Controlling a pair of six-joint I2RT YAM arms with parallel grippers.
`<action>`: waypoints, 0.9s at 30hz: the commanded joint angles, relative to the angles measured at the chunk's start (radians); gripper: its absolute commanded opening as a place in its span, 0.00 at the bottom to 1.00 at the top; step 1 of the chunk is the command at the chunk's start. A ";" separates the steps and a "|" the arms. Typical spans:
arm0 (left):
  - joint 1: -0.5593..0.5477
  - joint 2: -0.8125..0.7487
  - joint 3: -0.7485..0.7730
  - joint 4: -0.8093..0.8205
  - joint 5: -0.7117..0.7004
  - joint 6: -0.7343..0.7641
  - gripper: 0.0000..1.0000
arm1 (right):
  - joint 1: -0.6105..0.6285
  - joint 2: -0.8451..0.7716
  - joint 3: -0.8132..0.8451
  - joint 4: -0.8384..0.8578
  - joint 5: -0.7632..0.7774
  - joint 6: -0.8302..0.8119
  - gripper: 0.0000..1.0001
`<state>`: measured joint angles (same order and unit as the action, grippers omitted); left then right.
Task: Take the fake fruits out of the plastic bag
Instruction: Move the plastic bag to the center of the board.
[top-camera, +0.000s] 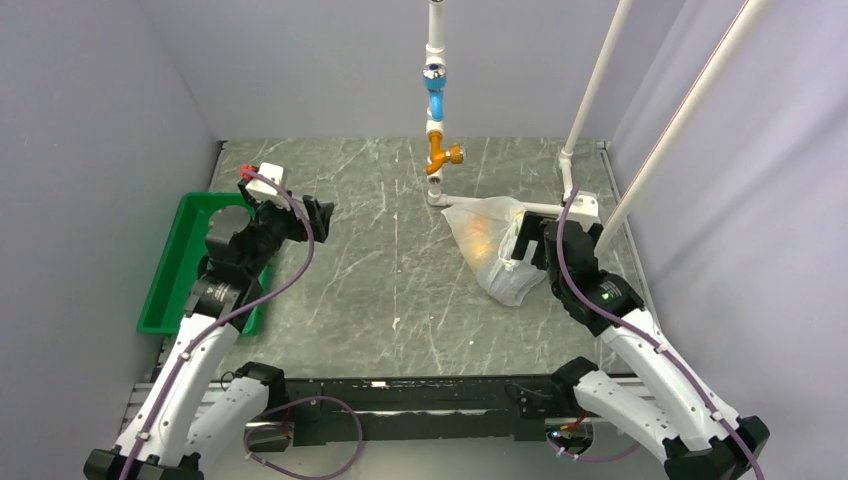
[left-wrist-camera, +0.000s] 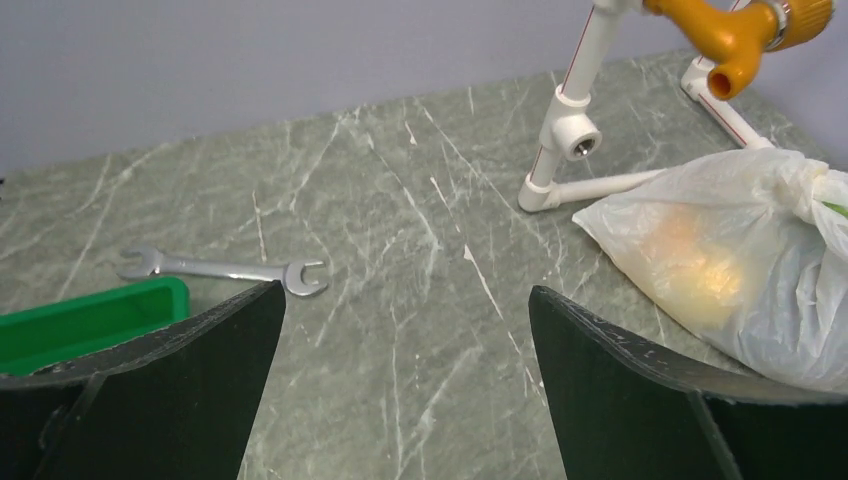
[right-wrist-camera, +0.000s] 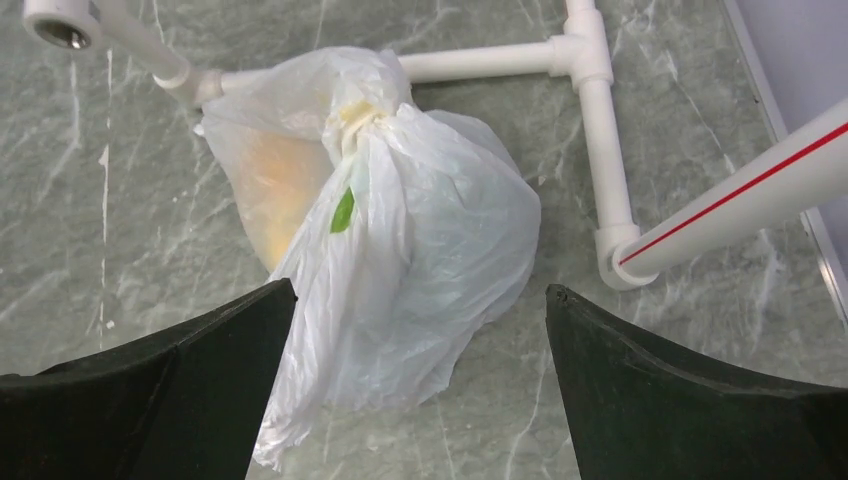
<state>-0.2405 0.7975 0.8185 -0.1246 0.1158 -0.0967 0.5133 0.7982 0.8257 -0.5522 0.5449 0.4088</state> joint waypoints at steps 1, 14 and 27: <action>0.001 -0.014 0.038 0.059 0.029 0.034 0.99 | 0.013 -0.003 0.028 0.081 0.086 0.003 1.00; -0.053 -0.006 0.039 0.028 -0.006 0.058 0.99 | 0.014 0.098 0.034 0.145 0.107 0.014 1.00; -0.169 0.057 0.046 0.038 0.054 0.065 0.99 | 0.006 0.200 -0.005 0.312 0.137 0.011 1.00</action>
<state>-0.3782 0.8436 0.8383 -0.1352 0.1349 -0.0402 0.5228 0.9726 0.8173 -0.3275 0.6590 0.4206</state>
